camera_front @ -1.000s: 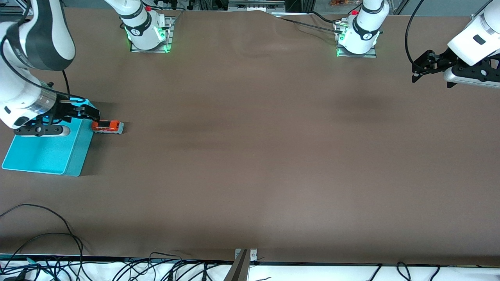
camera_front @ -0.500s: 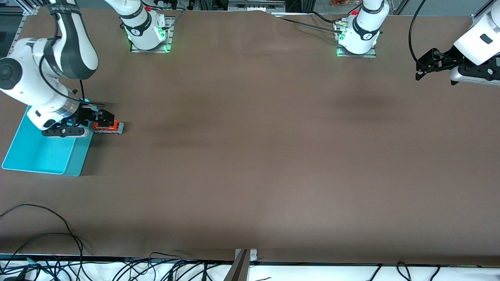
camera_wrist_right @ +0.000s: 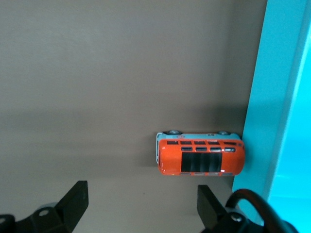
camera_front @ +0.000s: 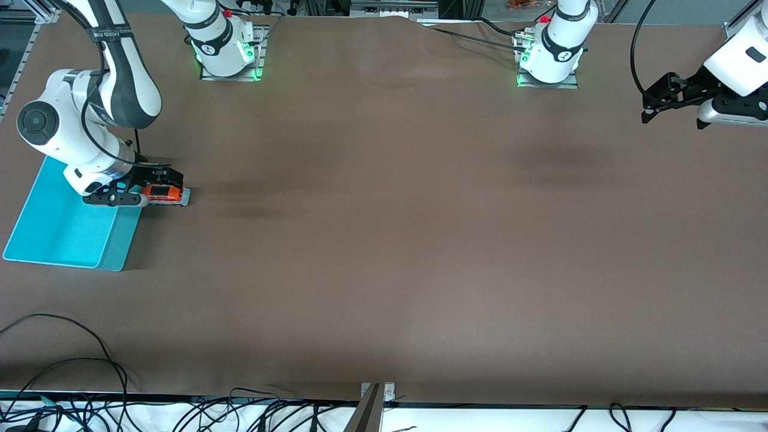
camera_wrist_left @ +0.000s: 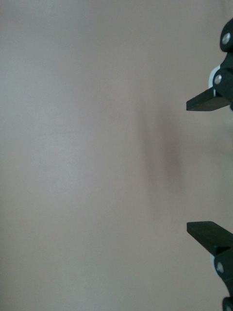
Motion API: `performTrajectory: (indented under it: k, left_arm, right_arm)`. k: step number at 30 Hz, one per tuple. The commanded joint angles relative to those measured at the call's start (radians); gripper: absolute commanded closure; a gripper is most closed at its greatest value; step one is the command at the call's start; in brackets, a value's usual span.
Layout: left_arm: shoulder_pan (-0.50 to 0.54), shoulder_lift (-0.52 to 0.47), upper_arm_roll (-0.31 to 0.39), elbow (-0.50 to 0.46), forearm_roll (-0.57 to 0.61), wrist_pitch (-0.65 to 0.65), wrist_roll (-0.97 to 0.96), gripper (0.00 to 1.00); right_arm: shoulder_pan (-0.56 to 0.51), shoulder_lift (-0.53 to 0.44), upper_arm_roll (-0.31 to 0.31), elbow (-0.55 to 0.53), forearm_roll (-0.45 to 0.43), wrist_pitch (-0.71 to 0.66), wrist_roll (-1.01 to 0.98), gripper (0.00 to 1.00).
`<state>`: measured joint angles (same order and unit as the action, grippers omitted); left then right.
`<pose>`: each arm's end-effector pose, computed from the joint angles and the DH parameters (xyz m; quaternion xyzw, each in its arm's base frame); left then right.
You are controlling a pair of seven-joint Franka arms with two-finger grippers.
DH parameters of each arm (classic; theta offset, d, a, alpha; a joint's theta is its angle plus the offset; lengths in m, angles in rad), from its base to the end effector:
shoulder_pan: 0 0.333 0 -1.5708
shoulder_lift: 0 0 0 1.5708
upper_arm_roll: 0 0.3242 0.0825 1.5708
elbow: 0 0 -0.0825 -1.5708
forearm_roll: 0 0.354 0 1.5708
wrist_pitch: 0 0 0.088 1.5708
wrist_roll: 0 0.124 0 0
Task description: Wind up bus and store in blue box
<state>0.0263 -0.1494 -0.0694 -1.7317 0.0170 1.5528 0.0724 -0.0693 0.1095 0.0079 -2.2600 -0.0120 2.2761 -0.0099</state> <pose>0.4722 -0.0208 0.6176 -0.9982 0.0572 0.0151 0.0134 0.4986 -0.0311 0.3185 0.9987 -0.0216 -0.0468 0.0023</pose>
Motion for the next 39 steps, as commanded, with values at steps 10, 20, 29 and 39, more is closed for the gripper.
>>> performTrajectory:
  k: [10, 20, 29, 39]
  left_arm:
    - [0.004, 0.016, -0.003, 0.035, -0.025, -0.025, -0.054, 0.00]
    - [0.004, 0.016, -0.004, 0.035, -0.025, -0.043, -0.054, 0.00]
    - [-0.005, 0.016, -0.006, 0.037, -0.028, -0.066, -0.054, 0.00]
    - [-0.003, 0.019, -0.004, 0.049, -0.069, -0.089, -0.054, 0.00]
  right_arm:
    - [-0.030, 0.036, 0.012, -0.112, 0.006, 0.172, 0.470, 0.00]
    - [-0.060, 0.050, -0.009, -0.156, 0.006, 0.218, 0.636, 0.00]
    - [-0.067, 0.067, -0.083, -0.208, 0.006, 0.381, 0.763, 0.00]
    - [-0.066, 0.102, -0.082, -0.207, 0.000, 0.459, 0.927, 0.00]
